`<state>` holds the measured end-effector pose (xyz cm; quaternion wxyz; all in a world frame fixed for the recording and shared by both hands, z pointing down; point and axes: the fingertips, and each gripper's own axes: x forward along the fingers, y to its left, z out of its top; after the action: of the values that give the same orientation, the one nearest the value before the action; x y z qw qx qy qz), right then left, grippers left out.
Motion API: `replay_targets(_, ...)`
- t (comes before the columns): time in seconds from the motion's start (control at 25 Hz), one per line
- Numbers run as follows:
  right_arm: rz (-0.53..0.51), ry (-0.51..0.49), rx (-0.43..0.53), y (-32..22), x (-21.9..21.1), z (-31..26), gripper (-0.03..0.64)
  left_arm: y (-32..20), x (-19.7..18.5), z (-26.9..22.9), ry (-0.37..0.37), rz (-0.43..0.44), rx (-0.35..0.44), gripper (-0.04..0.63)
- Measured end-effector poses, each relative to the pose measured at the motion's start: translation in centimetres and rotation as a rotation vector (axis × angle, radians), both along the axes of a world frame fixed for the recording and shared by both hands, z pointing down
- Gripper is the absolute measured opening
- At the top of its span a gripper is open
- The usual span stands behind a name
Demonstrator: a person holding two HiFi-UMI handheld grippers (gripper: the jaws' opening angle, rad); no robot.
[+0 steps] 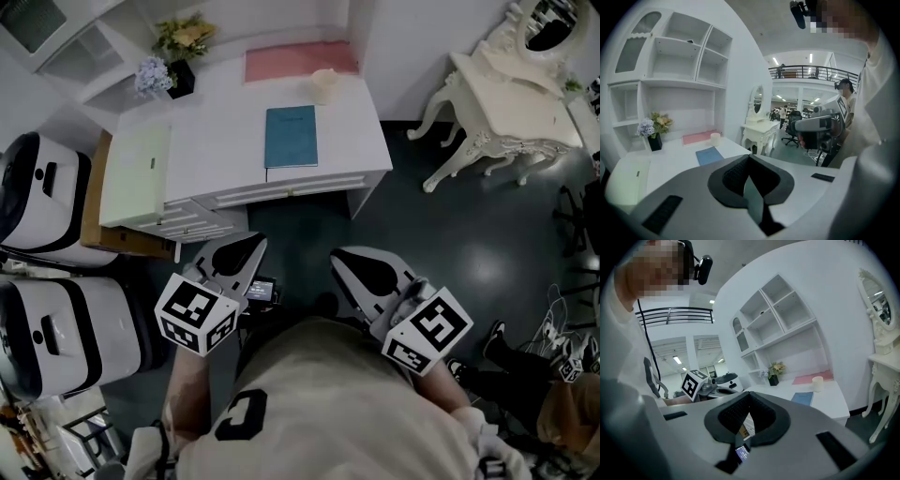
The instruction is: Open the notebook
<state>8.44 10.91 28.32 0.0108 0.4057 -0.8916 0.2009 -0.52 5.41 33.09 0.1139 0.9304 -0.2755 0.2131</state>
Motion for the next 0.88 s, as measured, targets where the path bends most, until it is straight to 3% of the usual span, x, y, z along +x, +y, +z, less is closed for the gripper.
replay_targets(0.4, 0.002, -0.024, -0.053, -1.9, 2.1, 1.3, 0.02, -3.2, 2.3, 2.0, -0.101, 0.013, 0.005, 0.014)
replay_targets(0.88, 0.093, 0.074, -0.115, -8.7, 3.3, 2.5, 0.02, -11.9, 4.1, 7.9, -0.195, 0.112, 0.037, 0.015)
